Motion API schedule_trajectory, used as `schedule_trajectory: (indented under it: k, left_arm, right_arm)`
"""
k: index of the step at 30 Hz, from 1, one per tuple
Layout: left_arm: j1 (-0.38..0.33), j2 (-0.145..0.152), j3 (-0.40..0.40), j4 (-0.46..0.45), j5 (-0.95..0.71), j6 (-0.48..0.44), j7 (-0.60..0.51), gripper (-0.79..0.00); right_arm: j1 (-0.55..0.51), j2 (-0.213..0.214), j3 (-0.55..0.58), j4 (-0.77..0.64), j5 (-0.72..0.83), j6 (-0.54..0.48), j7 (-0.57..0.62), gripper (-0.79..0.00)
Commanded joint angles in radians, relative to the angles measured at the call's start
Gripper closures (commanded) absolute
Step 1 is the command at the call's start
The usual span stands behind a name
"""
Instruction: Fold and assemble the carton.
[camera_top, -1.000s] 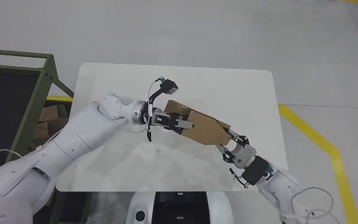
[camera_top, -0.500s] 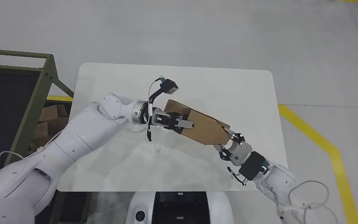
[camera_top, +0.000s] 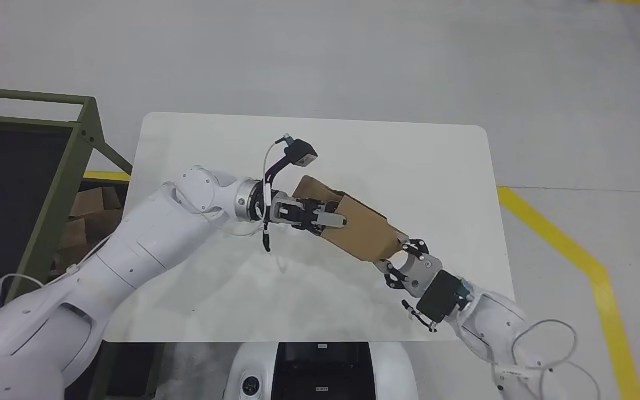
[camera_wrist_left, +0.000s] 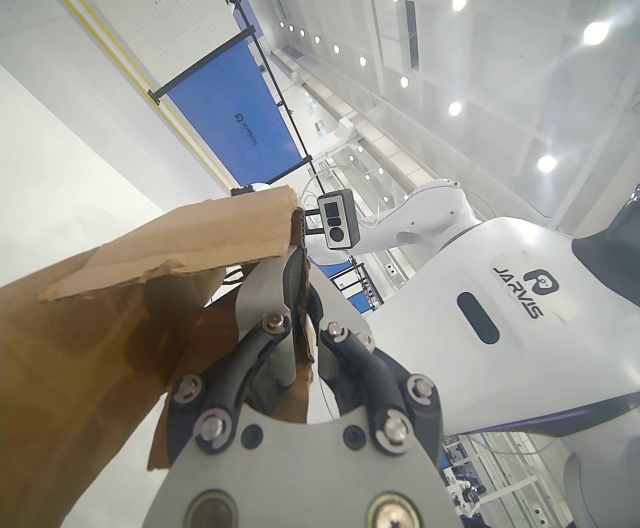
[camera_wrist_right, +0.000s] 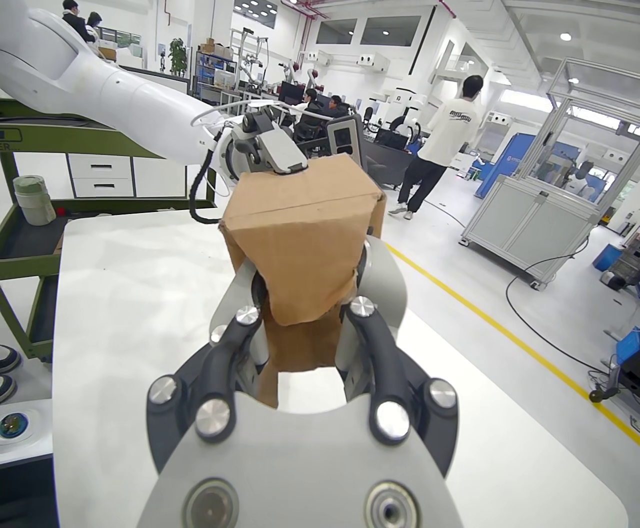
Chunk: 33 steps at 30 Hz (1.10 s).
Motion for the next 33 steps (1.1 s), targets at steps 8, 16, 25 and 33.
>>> schedule_trajectory:
  k: [8,16,25,33]
  left_arm:
    - [0.011,-0.005,-0.024,0.0,-0.003,0.012,-0.012,0.0]
    - [0.019,-0.011,-0.041,0.0,-0.001,0.022,-0.022,0.0]
    - [0.032,-0.017,-0.062,-0.003,0.001,0.027,-0.027,0.0]
    - [0.041,-0.021,-0.077,-0.009,0.008,0.038,-0.038,0.0]
  right_arm:
    - [-0.018,0.004,0.012,0.001,0.011,0.011,-0.038,-0.289]
    - [-0.022,0.009,0.017,0.007,0.011,-0.006,-0.069,-0.283]
    - [0.021,0.006,-0.014,0.04,0.025,-0.023,-0.058,-0.271]
    - [0.035,0.004,-0.025,0.062,0.048,0.006,-0.08,-0.252]
